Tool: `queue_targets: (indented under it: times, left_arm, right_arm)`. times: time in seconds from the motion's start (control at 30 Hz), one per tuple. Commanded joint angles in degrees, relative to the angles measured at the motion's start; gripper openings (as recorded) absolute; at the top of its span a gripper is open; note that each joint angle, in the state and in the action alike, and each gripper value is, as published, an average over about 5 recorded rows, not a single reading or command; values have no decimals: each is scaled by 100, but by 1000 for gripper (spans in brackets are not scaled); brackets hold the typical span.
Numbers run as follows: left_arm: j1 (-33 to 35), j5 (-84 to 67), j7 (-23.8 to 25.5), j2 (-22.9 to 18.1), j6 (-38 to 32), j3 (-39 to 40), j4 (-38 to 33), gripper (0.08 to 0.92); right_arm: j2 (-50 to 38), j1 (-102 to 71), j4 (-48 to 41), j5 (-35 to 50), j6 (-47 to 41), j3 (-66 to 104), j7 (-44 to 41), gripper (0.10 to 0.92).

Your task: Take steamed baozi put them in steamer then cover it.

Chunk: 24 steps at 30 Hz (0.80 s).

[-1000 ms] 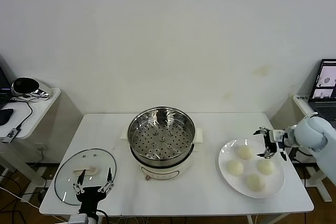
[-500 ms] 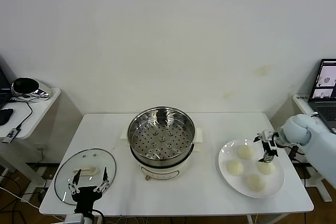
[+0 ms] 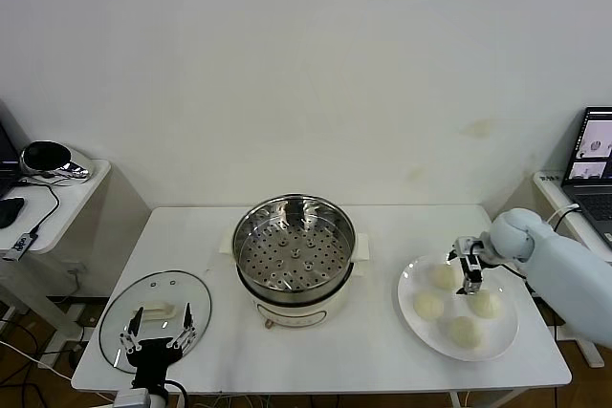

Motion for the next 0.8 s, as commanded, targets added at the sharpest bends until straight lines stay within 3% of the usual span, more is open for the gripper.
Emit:
queue_targets:
  times: [0.03, 0.37, 0.8]
  left_arm:
    - [6, 14, -3, -2, -37, -9, 14, 823]
    - [31, 54, -18, -26, -97, -11, -1, 823]
    - [48, 52, -24, -24, -124, -10, -7, 823]
  right_arm:
    - [296, 60, -396, -156, -22, -116, 78, 823]
    - [358, 35, -436, -236, -26, -30, 128, 799]
    - [-78, 324, 24, 111, 7, -308, 49, 603]
